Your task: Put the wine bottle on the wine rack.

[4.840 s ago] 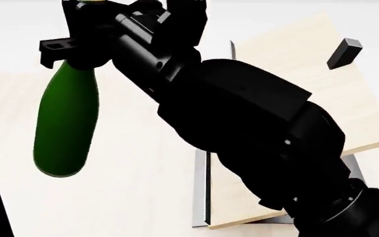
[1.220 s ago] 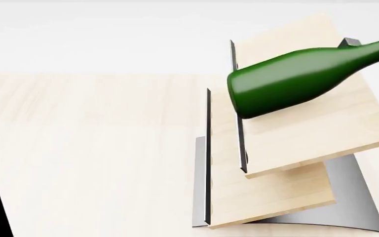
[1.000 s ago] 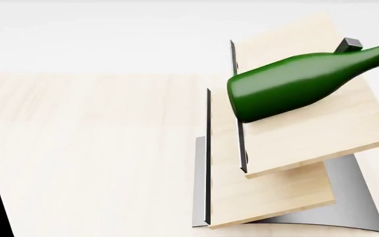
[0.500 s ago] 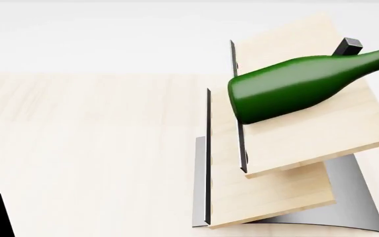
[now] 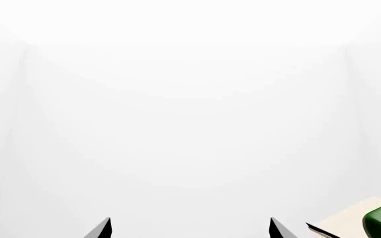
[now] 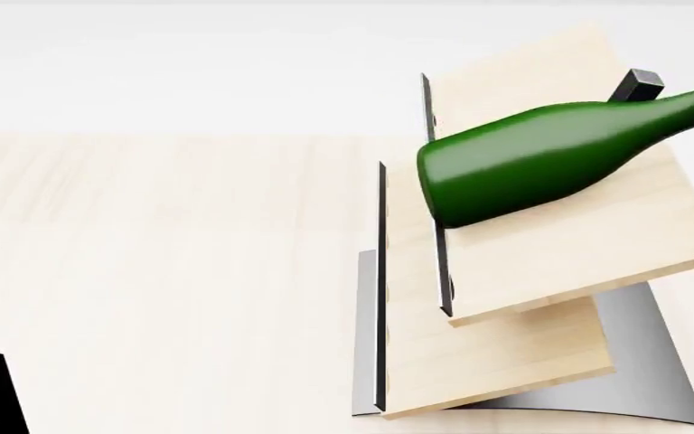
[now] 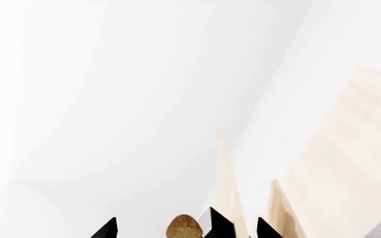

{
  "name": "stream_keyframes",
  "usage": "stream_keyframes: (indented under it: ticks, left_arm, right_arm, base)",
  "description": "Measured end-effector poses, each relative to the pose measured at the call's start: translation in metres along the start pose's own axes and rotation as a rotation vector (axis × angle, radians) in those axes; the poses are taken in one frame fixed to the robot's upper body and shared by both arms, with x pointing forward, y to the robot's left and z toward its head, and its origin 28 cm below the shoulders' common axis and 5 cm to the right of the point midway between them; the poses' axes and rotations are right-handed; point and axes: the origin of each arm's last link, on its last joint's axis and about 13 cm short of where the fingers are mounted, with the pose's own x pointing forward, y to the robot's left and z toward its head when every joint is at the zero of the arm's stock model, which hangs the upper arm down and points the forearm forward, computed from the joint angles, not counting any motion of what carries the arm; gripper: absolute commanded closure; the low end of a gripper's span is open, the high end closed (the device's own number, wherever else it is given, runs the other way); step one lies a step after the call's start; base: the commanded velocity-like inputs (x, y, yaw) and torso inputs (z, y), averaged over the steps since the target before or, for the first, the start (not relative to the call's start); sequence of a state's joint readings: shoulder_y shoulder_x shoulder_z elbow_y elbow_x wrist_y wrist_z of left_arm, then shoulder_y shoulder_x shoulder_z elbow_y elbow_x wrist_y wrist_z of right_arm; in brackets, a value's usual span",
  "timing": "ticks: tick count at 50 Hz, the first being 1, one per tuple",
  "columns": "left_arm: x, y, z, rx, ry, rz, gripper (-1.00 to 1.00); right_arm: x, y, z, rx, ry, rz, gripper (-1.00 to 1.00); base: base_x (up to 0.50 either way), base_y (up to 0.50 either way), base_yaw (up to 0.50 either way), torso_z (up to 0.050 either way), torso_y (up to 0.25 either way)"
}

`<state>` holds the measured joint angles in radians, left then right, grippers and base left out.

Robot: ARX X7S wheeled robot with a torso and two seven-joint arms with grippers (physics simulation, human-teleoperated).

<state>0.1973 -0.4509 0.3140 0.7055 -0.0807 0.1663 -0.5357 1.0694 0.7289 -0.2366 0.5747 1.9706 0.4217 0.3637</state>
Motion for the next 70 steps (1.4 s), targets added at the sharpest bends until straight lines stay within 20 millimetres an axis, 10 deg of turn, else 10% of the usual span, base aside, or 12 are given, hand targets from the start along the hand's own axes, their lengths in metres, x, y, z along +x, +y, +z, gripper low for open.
stream_keyframes:
  ticks: [70]
  left_arm:
    - [0.0, -0.002, 0.0, -0.001, -0.001, -0.008, -1.0]
  right_arm:
    - [-0.056, 0.01, 0.036, -0.015, -0.143, 0.022, -1.0]
  base:
    - [0.0, 0.0, 0.0, 0.0, 0.0]
